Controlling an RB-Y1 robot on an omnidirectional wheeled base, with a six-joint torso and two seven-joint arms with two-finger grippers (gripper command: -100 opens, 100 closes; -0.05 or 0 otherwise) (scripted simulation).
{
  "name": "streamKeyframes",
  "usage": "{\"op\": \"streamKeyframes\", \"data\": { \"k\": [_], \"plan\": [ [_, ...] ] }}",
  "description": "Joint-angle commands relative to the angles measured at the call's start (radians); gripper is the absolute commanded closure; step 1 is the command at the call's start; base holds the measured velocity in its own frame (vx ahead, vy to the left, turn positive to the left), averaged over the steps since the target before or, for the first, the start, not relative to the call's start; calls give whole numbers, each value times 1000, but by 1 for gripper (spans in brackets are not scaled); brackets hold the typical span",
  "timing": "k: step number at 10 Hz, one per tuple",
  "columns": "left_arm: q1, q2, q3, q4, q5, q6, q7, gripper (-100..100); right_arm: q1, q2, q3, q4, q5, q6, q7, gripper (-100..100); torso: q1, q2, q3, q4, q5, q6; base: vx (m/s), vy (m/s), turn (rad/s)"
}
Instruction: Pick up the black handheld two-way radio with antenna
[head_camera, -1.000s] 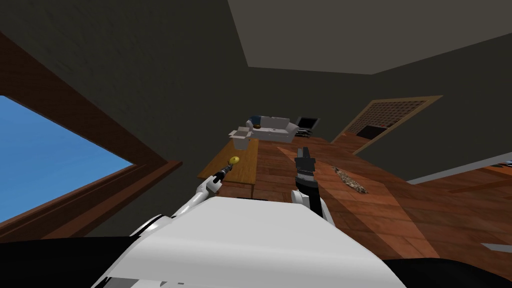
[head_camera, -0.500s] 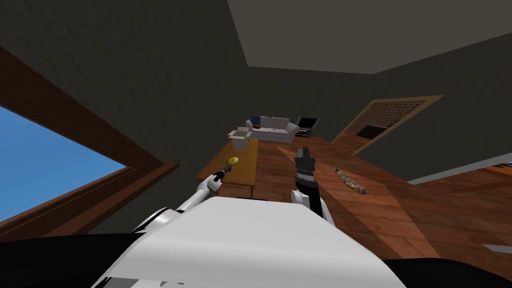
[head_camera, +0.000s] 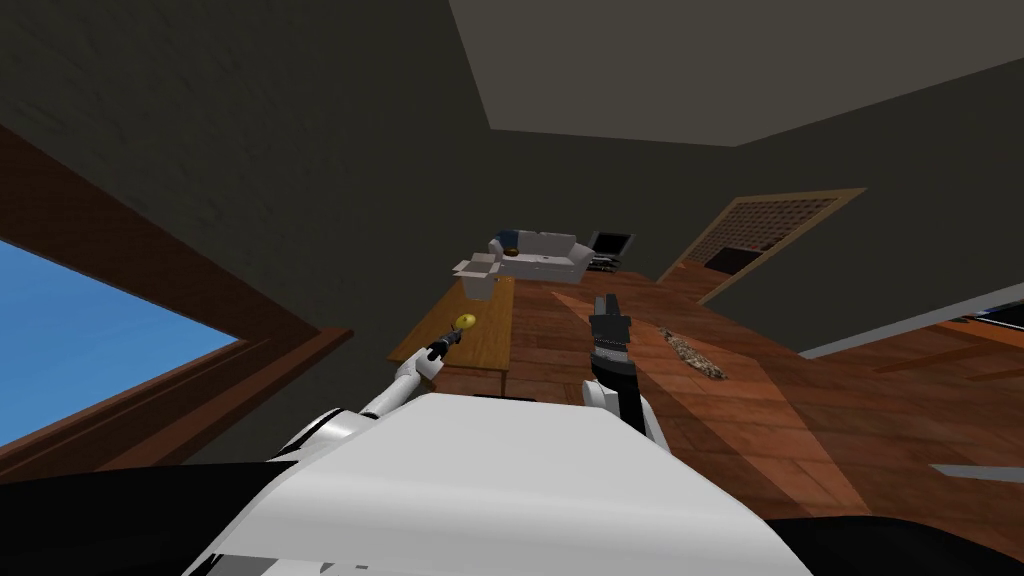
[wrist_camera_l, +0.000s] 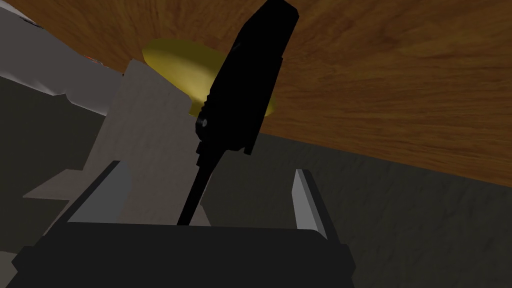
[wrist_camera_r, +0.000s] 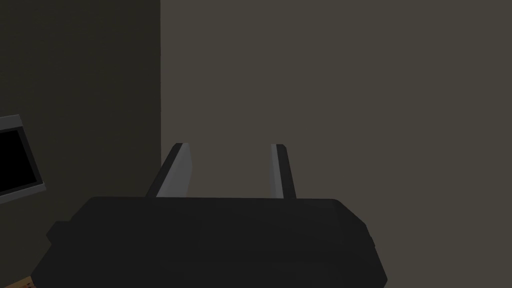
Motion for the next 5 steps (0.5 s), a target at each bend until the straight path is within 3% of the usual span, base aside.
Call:
{"op": "streamKeyframes", "data": {
  "k": [1, 2, 3, 4, 5],
  "plan": [
    [-30, -21, 50, 42, -2, -7, -50, -100, 0, 0, 0, 0, 0, 0, 0, 0, 0, 0, 0, 0, 0, 0, -58, 60, -124],
    [-30, -21, 70, 42, -2, -7, -50, -100, 0, 0, 0, 0, 0, 0, 0, 0, 1, 1, 1, 0, 0, 0, -40, 53, -90],
    [-61, -42, 106, 87, -6, -20, -94, -100, 0, 0, 0, 0, 0, 0, 0, 0, 1, 0, 0, 0, 0, 0, -47, 56, -187],
    [-61, -42, 129, 89, -6, -20, -95, -100, 0, 0, 0, 0, 0, 0, 0, 0, 1, 1, 0, 0, 0, 1, -43, 39, -81],
    [-91, -63, 159, 130, -9, -33, -135, -100, 0, 0, 0, 0, 0, 0, 0, 0, 1, 0, 0, 0, 0, 0, -51, 29, -121]
  ]
}}
